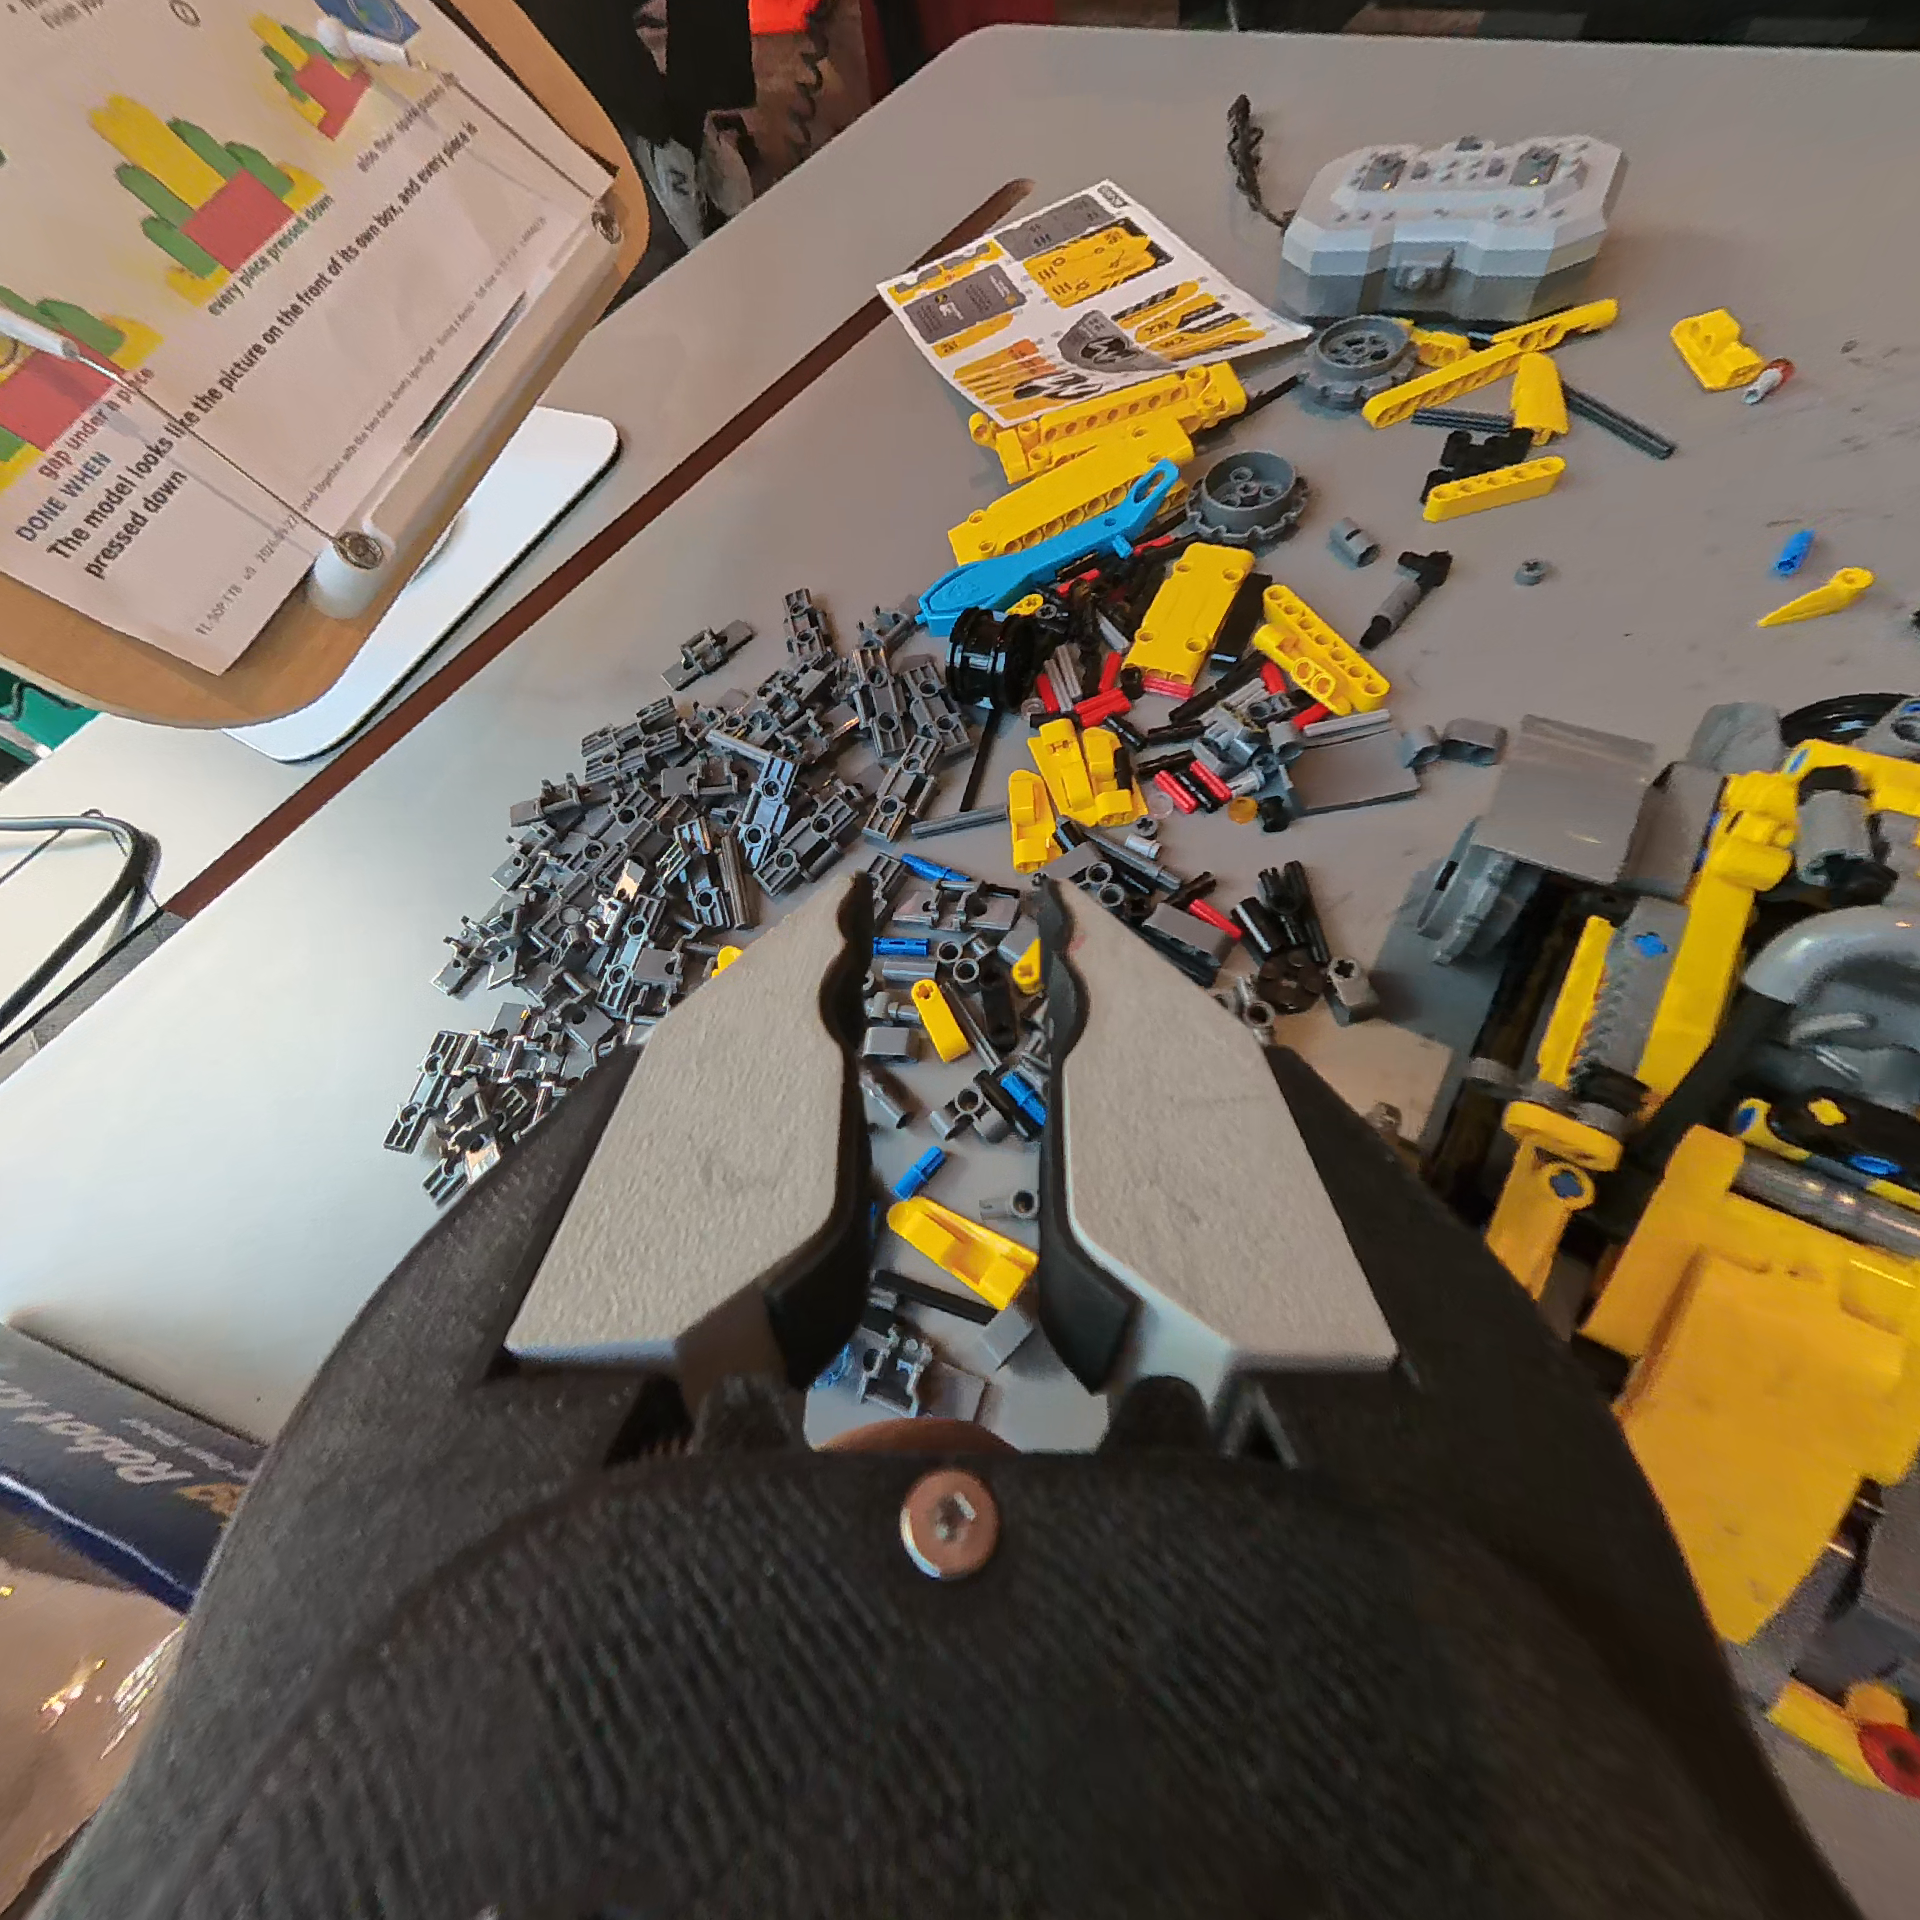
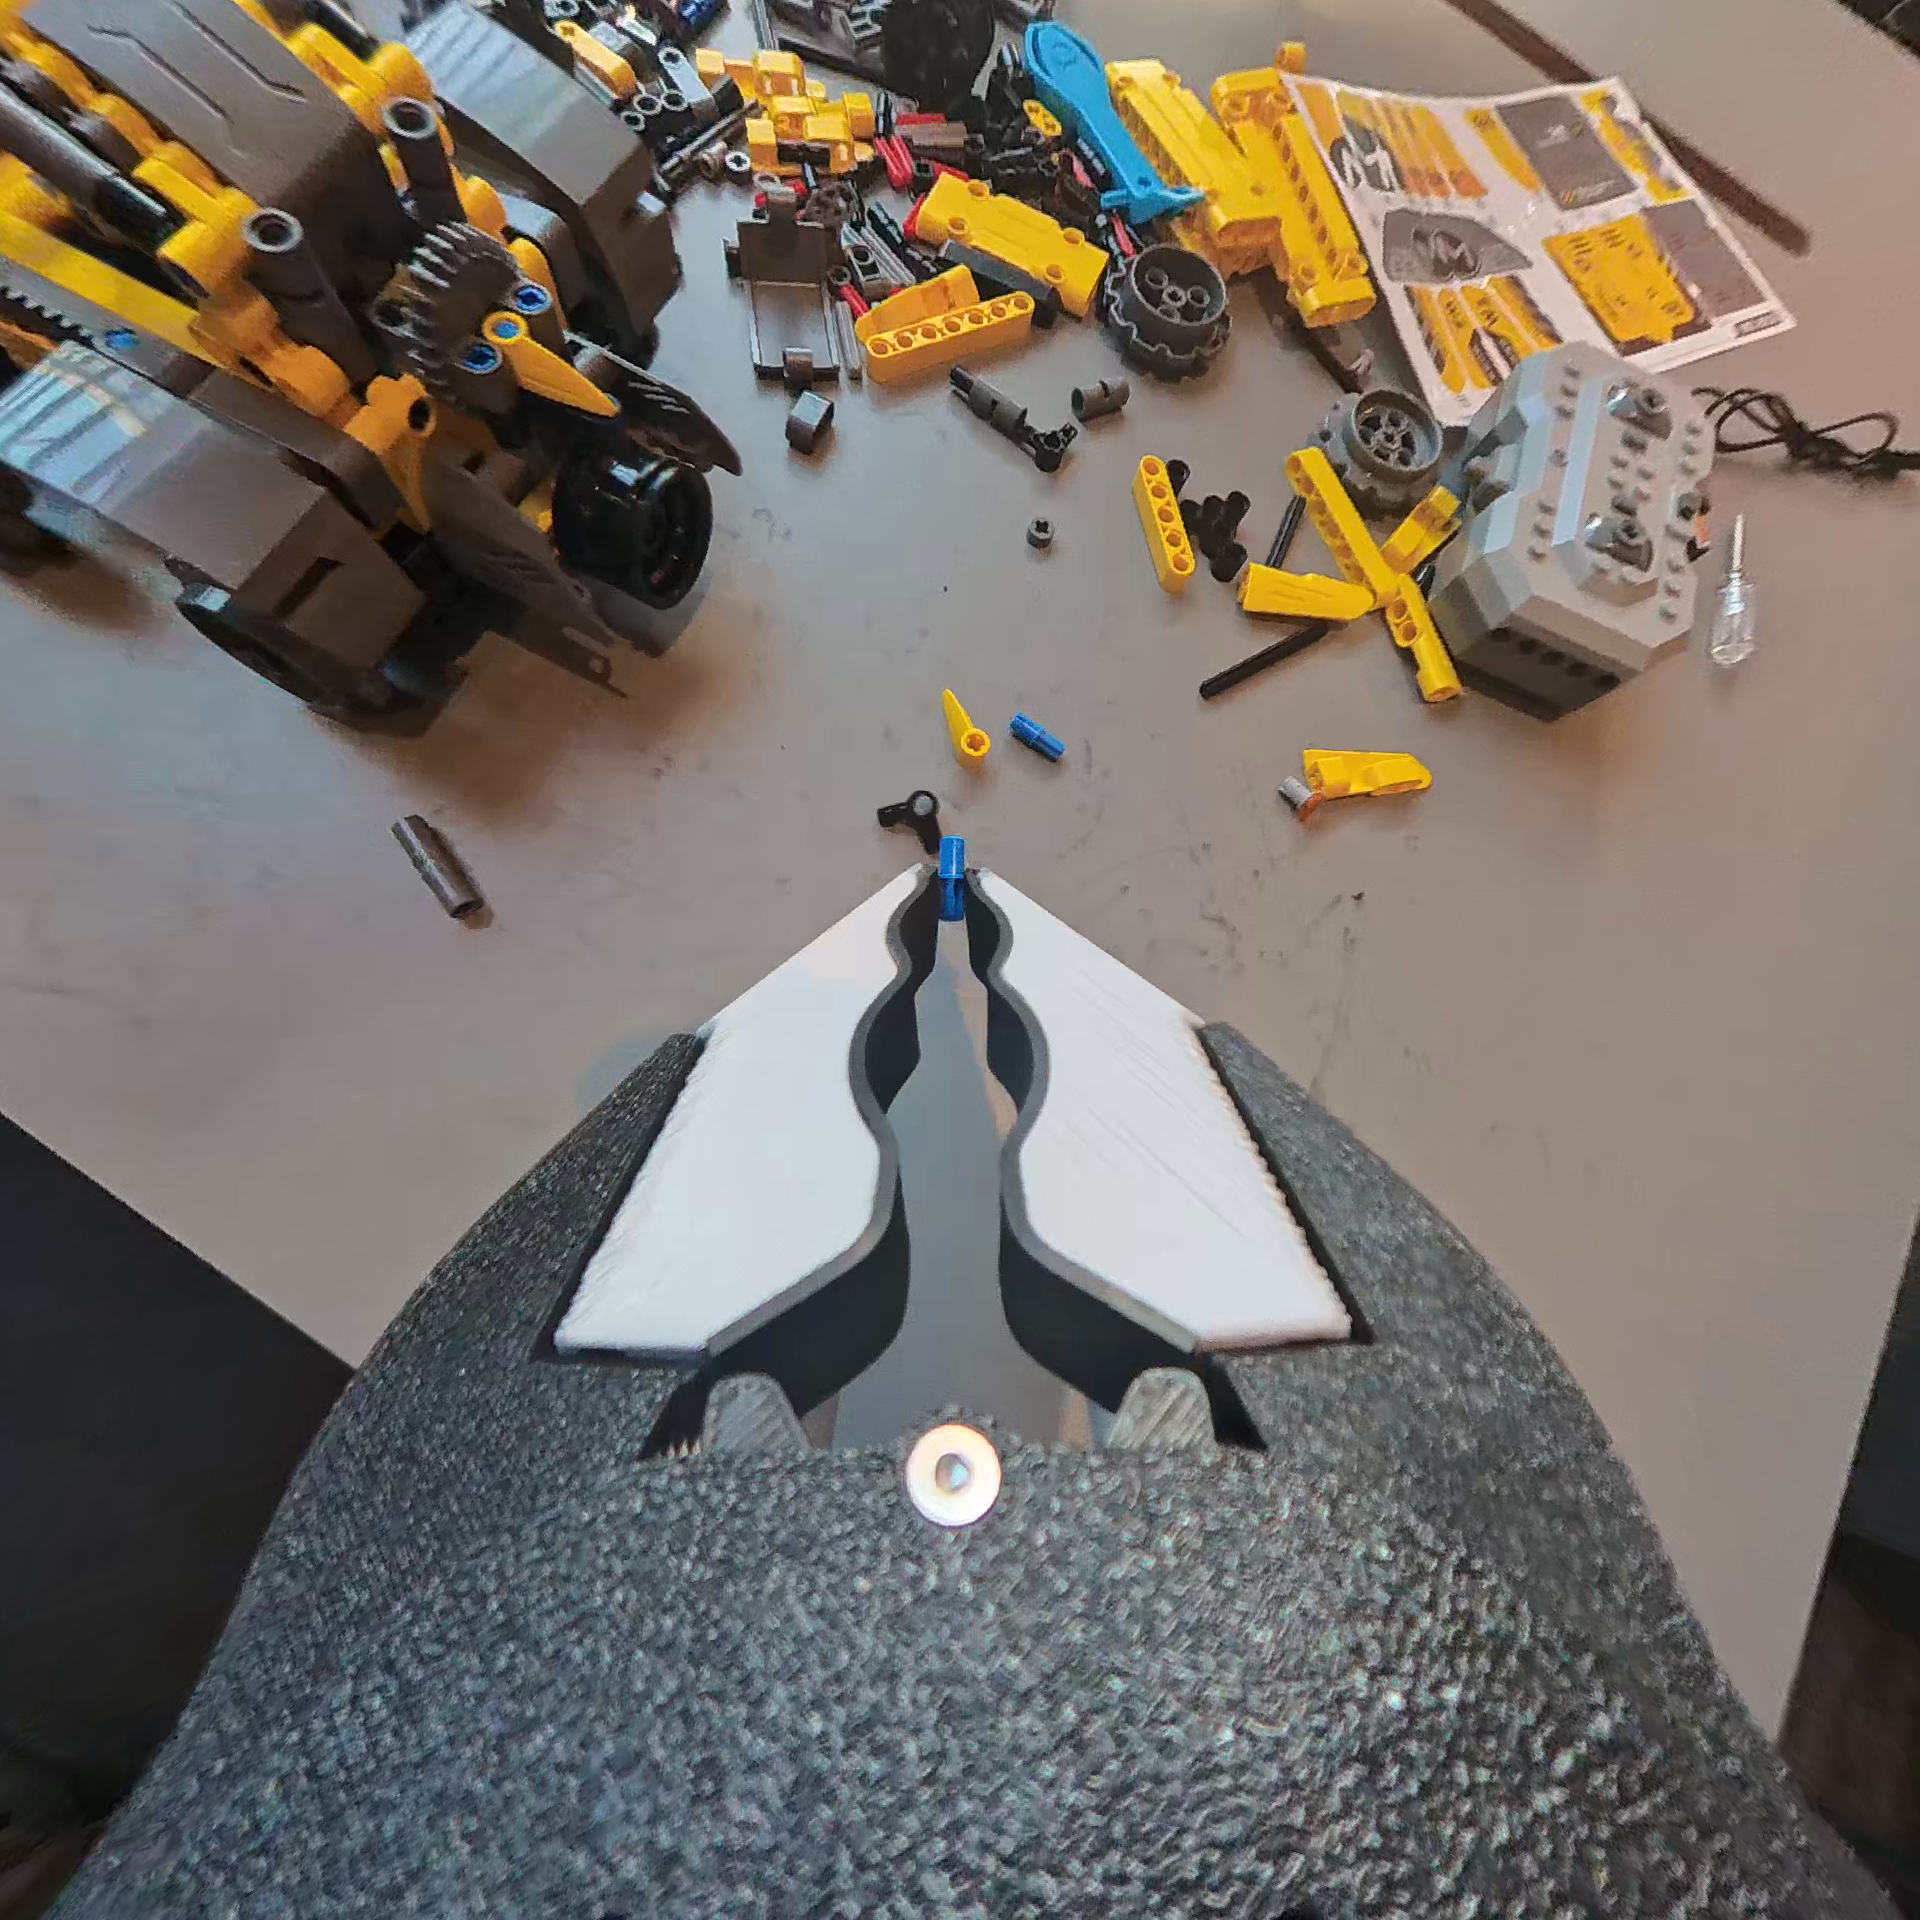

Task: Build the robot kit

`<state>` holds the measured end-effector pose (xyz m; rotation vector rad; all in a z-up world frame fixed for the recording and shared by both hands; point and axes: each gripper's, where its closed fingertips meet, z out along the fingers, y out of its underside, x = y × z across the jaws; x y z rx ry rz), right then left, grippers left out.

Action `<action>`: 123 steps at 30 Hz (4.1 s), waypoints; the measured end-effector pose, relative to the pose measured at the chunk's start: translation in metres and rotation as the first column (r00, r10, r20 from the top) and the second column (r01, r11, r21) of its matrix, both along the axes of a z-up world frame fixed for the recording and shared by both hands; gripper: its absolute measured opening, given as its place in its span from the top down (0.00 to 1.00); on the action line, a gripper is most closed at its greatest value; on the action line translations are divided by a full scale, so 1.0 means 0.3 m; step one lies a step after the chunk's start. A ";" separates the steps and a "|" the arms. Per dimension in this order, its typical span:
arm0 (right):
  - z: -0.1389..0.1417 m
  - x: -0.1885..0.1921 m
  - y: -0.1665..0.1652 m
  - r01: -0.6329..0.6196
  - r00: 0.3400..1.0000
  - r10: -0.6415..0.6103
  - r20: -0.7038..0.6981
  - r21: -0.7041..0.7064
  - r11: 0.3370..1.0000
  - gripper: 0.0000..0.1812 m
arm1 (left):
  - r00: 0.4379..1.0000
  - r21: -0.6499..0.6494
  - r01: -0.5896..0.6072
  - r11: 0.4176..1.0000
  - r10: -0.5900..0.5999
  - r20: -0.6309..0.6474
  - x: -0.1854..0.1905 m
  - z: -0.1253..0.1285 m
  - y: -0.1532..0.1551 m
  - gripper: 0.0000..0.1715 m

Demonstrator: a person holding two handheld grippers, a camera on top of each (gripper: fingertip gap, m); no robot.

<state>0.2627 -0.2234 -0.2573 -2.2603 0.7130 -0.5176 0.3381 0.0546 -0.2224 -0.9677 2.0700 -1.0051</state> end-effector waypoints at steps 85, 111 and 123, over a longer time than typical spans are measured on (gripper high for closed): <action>0.098 -0.604 0.448 -0.578 0.696 0.609 0.380 -0.206 0.790 0.99 | 0.616 -0.755 0.315 0.575 -0.729 -0.298 -0.866 -0.002 -0.516 0.99; 0.068 -0.441 0.286 -0.447 0.888 0.431 0.161 0.076 0.891 0.87 | 0.718 -0.634 0.391 0.667 -0.652 -0.244 -0.834 -0.058 -0.460 0.99; -0.108 -0.262 0.219 -0.357 0.923 0.367 -0.118 0.095 0.929 0.88 | 0.727 -0.385 0.581 0.717 -0.670 -0.150 -0.846 -0.101 -0.360 0.99</action>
